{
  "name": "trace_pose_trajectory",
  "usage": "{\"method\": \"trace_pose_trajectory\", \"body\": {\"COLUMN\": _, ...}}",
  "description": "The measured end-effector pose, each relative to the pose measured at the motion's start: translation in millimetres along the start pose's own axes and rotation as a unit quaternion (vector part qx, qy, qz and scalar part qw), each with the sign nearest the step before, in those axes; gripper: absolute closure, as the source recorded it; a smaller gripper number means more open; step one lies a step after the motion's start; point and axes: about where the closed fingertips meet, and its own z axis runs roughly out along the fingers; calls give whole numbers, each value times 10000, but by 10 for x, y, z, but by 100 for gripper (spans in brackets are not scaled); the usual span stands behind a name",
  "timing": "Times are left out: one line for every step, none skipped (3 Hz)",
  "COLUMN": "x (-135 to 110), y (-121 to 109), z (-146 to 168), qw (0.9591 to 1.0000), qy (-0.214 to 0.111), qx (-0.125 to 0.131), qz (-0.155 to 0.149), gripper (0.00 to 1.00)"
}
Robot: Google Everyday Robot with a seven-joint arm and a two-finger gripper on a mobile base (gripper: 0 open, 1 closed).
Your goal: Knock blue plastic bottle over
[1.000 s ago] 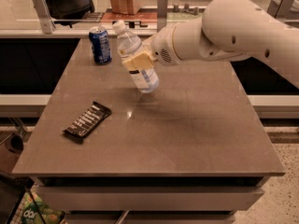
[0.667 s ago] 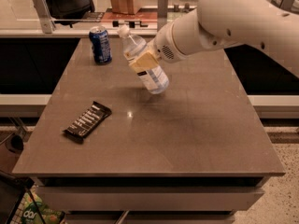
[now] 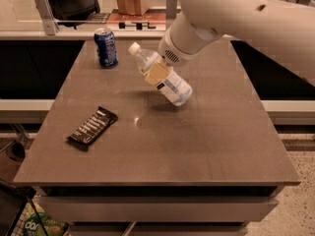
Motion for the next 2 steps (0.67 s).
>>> {"method": "trace_pose_trajectory", "body": {"x": 106, "y": -3, "z": 188, "qw": 9979, "qy": 603, "qx": -23, "qz": -247, "gripper": 100}}
{"method": "trace_pose_trajectory", "body": {"x": 0, "y": 111, "z": 480, "qw": 9959, "qy": 677, "qx": -265, "qz": -542, "gripper": 100}}
